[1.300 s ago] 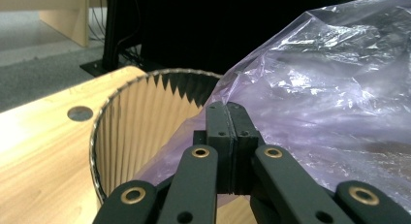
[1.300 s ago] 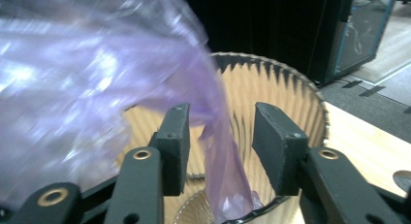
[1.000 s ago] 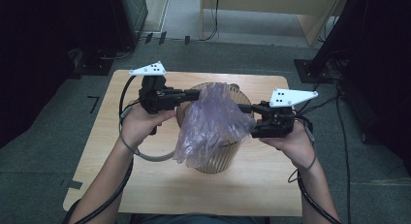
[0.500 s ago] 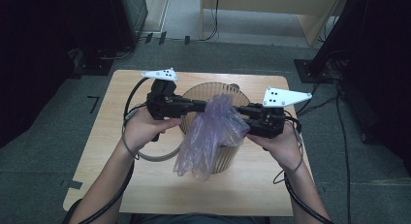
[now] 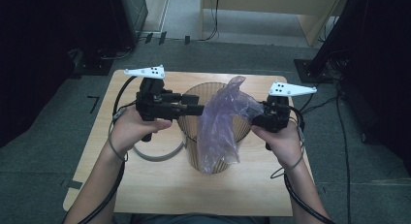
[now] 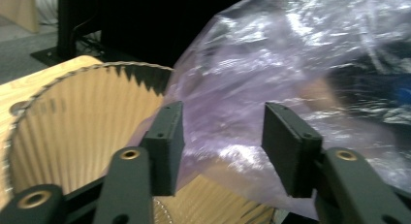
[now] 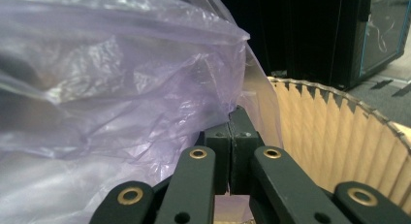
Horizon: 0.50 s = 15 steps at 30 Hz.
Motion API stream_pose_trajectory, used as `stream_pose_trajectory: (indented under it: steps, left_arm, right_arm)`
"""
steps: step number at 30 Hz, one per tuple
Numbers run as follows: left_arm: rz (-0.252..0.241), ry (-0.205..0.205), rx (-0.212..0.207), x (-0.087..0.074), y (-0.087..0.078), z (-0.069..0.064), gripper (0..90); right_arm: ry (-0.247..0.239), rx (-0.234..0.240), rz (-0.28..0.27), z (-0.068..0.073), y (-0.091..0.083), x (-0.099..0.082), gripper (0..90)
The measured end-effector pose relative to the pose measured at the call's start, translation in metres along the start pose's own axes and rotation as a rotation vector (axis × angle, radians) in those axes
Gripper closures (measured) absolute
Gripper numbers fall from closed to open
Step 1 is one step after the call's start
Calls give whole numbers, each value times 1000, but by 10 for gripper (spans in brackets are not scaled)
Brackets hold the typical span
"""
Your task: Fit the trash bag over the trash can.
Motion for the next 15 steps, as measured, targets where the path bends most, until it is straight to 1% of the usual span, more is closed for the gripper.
stream_pose_trajectory:
  steps: [1, 3, 4, 6, 8, 9, 10, 13, 15]
  left_arm:
    - [2, 9, -7, -1, 2, -2, 471]
    - [8, 11, -30, -2, 6, -5, 447]
    - [10, 19, -33, -3, 9, -6, 436]
    - [19, 39, -31, -6, 14, -7, 412]
    - [29, 52, -15, -8, 18, -6, 410]
    - [34, 51, -9, -8, 19, -5, 422]
    - [37, 48, 3, -8, 20, -4, 442]
    - [41, 53, 16, -9, 21, -4, 618]
    - [58, 53, 30, -10, 21, -3, 723]
  right_arm:
    - [4, -3, 6, 0, 2, -1, 900]
    - [5, -21, 14, -1, 6, -2, 900]
    - [5, -26, 16, -1, 7, -2, 900]
    - [12, -25, 18, 1, 10, -1, 900]
    - [14, -7, 24, 5, 13, -1, 900]
    - [12, -1, 26, 8, 14, -1, 900]
    - [5, 3, 29, 9, 15, -1, 900]
    - [-1, 13, 36, 14, 18, -2, 900]
    - [-4, 15, 40, 15, 19, -2, 900]
Point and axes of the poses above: each handheld gripper's, and its own axes: y roughly forward along the jaws, x roughly out of its top, z roughly to its left, the point moved 9 cm from there along y, roughly forward along the jaws, and after that the axes turned 8 degrees about y, right-handed, at the moved point
